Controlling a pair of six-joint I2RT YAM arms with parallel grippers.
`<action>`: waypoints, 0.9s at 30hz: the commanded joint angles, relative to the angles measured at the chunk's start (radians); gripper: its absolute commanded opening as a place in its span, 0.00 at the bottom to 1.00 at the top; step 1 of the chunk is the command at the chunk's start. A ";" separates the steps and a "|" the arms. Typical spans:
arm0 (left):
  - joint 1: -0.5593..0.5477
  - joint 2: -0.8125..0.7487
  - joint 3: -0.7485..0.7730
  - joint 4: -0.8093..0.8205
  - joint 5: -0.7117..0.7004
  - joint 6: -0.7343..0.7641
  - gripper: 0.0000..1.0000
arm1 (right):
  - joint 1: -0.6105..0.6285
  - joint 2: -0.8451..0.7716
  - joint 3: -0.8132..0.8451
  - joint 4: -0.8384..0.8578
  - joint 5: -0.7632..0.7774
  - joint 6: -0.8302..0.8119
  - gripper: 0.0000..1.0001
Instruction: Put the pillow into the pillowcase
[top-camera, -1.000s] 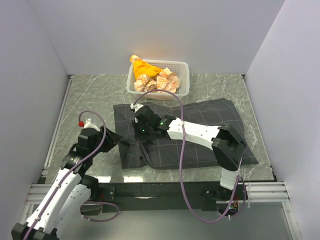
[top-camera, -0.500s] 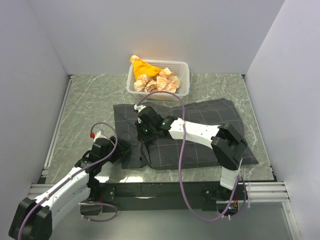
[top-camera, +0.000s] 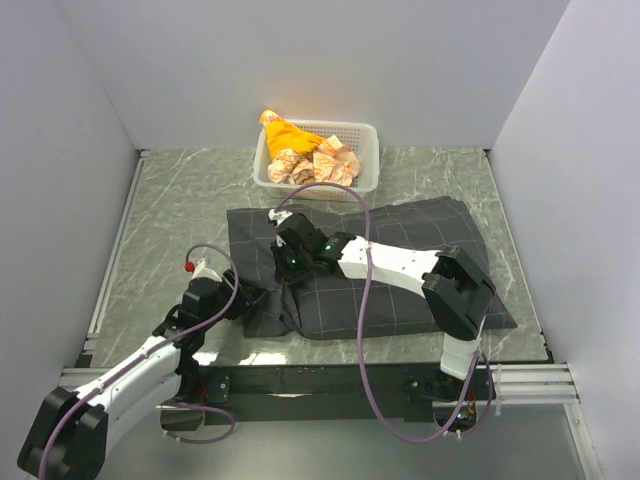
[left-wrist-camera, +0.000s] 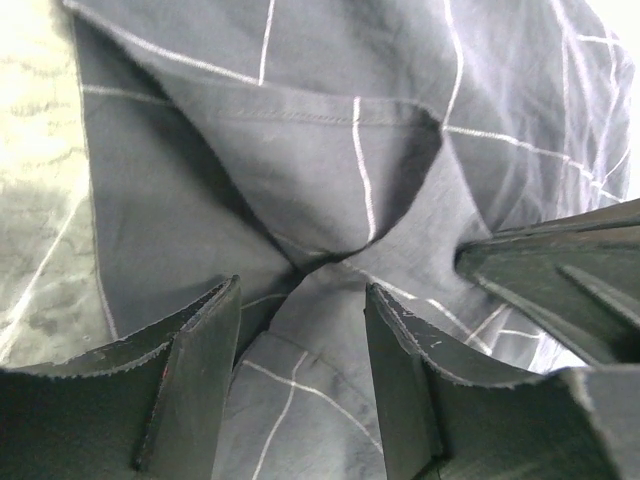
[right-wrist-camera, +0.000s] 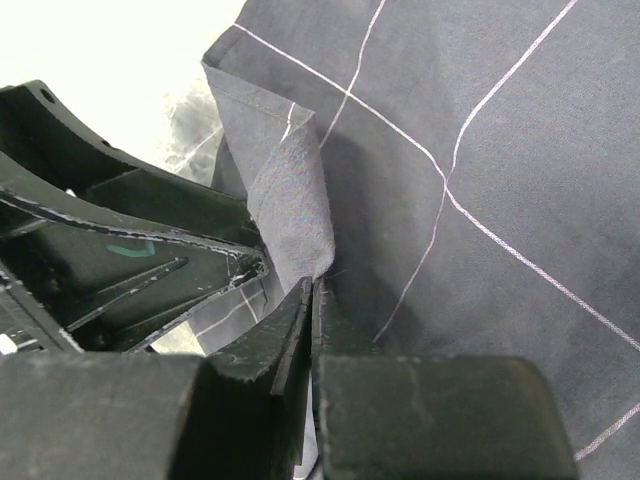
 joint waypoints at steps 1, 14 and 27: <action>-0.004 -0.003 -0.022 0.050 0.039 0.031 0.57 | -0.009 -0.062 0.012 0.022 -0.005 0.003 0.06; -0.061 0.009 -0.075 0.087 0.055 0.026 0.59 | -0.012 -0.048 0.033 0.010 -0.012 0.002 0.06; -0.076 -0.143 -0.083 -0.005 0.124 0.026 0.23 | -0.012 -0.046 0.035 0.010 -0.015 0.002 0.07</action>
